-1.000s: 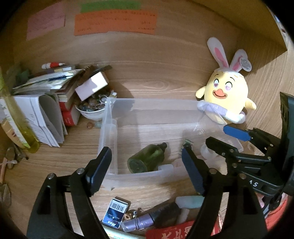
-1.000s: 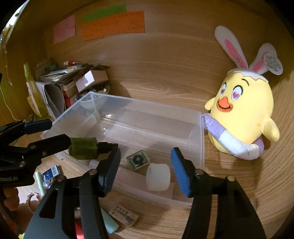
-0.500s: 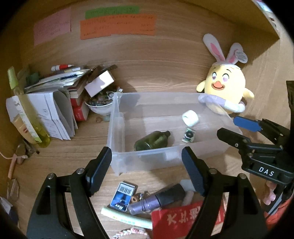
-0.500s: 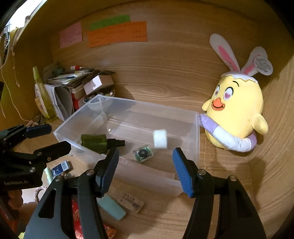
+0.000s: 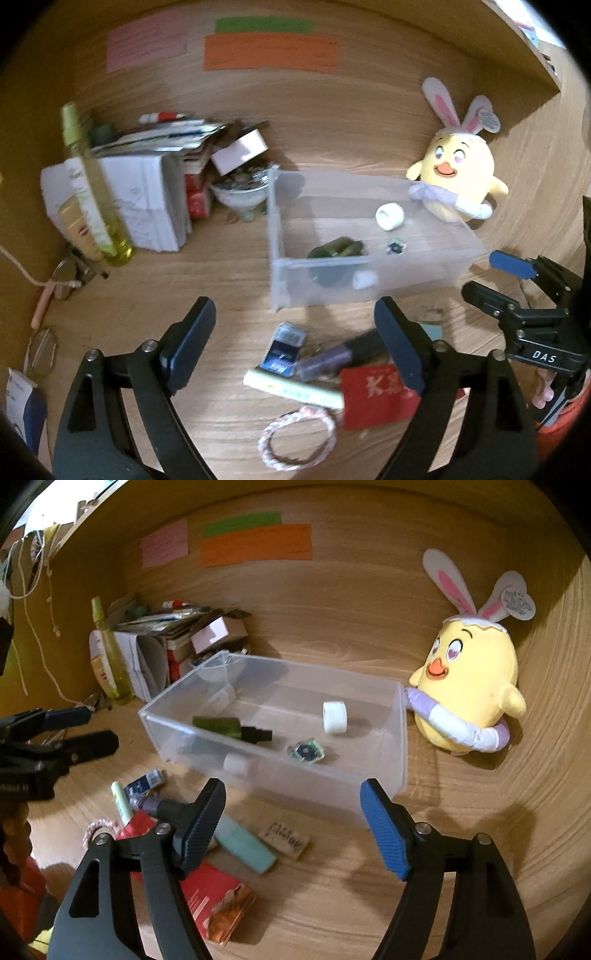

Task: Organize objects
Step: 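Move both tools back toward the blue card box and eraser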

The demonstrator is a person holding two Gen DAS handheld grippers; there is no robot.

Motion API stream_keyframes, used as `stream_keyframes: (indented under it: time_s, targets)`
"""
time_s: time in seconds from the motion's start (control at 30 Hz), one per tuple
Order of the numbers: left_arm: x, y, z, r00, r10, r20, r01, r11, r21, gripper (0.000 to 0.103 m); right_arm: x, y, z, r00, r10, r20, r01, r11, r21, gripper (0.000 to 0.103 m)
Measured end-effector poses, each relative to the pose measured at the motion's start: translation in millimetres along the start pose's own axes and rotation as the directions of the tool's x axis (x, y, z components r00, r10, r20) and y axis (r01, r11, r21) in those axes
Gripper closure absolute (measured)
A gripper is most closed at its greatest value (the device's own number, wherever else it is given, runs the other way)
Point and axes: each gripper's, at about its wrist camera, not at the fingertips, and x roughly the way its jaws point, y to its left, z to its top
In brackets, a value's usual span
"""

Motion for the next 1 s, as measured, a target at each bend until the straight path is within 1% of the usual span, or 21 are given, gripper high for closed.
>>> stream_keyframes:
  time_s: [0.1, 0.27, 0.47, 0.57, 0.67, 0.77, 0.83, 0.87, 0.93, 1.0]
  targets:
    - [0, 10, -9, 1.0, 0.003, -0.019, -0.004, 1.0, -0.017, 0.015, 3, 2, -7, 1.0, 0.001, -0.02, -0.001, 1.0, -0.003, 0.03]
    - [4, 17, -25, 0.998, 0.026, -0.051, -0.027, 0.999, -0.019, 0.015, 13, -2, -20, 0.998, -0.004, -0.07, 0.005, 1.0, 0.018, 0.03]
    - [19, 11, -39, 0.995, 0.006, -0.102, -0.005, 1.0, 0.008, 0.015, 25, -10, -36, 0.992, -0.015, -0.127, 0.022, 0.999, 0.049, 0.03]
    - [30, 3, -39, 0.992, -0.021, -0.125, 0.025, 0.999, 0.025, 0.015, 32, -14, -40, 0.988, -0.016, -0.155, 0.026, 0.997, 0.066, 0.03]
    - [42, -4, -36, 0.988, -0.041, -0.147, 0.046, 0.998, 0.031, 0.021, 39, -18, -40, 0.986, -0.008, -0.169, 0.023, 0.996, 0.087, 0.031]
    - [51, -1, -30, 0.986, -0.056, -0.158, 0.058, 0.998, 0.012, 0.025, 42, -20, -38, 0.985, 0.0, -0.171, 0.018, 0.994, 0.106, 0.031]
    - [58, 4, -26, 0.983, -0.068, -0.171, 0.067, 0.998, -0.013, 0.032, 44, -21, -37, 0.985, 0.004, -0.172, 0.016, 0.993, 0.113, 0.031]
    - [61, 8, -24, 0.982, -0.069, -0.179, 0.065, 0.998, -0.023, 0.033, 45, -21, -36, 0.985, 0.006, -0.173, 0.014, 0.993, 0.116, 0.031]
    - [68, 13, -21, 0.979, -0.065, -0.194, 0.059, 0.998, -0.035, 0.041, 48, -22, -35, 0.984, 0.008, -0.175, 0.013, 0.993, 0.121, 0.031]
    - [74, 17, -20, 0.976, -0.056, -0.209, 0.049, 0.998, -0.038, 0.045, 52, -21, -34, 0.984, 0.004, -0.18, 0.019, 0.992, 0.124, 0.032]
